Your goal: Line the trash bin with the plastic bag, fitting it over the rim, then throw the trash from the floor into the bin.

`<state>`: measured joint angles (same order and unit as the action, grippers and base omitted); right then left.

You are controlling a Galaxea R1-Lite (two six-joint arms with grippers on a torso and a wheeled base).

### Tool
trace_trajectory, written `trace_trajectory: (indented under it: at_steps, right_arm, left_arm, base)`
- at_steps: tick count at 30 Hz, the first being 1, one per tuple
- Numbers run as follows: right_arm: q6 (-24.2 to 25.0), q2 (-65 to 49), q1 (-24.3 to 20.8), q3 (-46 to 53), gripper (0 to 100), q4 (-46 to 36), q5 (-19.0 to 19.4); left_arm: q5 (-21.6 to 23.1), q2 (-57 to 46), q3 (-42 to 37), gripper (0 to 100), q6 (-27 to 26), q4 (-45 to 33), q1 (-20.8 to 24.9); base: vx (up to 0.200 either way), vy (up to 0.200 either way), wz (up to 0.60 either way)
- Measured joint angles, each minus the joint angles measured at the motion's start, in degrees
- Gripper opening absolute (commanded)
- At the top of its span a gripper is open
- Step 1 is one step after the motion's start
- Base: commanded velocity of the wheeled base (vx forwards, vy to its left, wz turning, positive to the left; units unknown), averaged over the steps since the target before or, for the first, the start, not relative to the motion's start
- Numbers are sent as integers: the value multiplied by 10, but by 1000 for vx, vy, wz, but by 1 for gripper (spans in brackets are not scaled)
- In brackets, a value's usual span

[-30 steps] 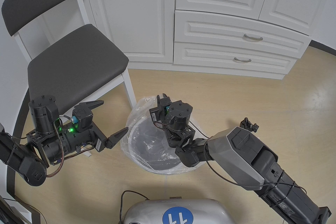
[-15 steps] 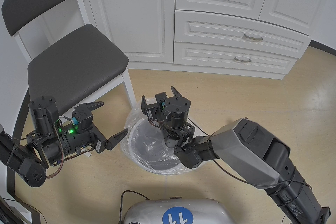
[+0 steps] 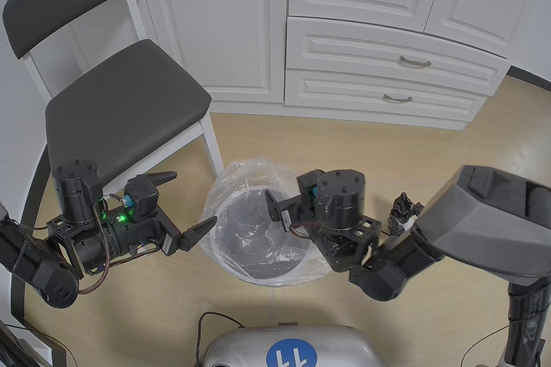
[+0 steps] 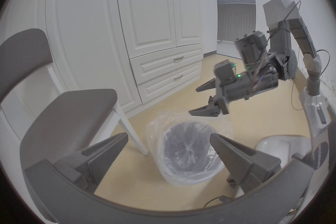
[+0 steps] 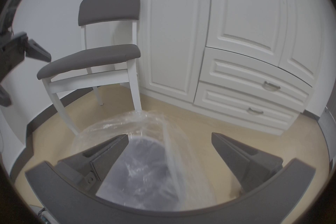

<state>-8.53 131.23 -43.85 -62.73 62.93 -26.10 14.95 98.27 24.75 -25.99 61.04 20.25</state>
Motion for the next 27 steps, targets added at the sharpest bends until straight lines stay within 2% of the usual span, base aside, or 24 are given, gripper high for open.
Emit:
trace_trajectory:
  at_steps: [4,7,12,15,20,23,27]
  right_arm:
    - [64,-59,5,111,100,6,-3]
    - [111,-92,12,172,100,-1,-3]
    - [183,-113,22,201,100,-41,-4]
    - [239,-113,26,174,100,-80,-4]
    - [388,-94,35,66,100,-179,1]
    - [459,-71,43,3,100,-223,6]
    - [492,-36,55,-44,100,-241,11]
  left_arm:
    - [-8,5,16,100,32,-41,10]
    - [-26,14,45,100,91,-81,21]
    - [-65,34,110,100,189,-145,36]
    - [-85,51,151,100,234,-182,44]
    - [-111,82,206,100,282,-228,51]
    - [-128,102,230,100,301,-246,53]
    - [-171,132,252,100,303,-258,55]
  base:
    - [0,0,0]
    - [0,0,0]
    - [0,0,0]
    - [0,0,0]
    - [0,0,0]
    - [0,0,0]
    - [0,0,0]
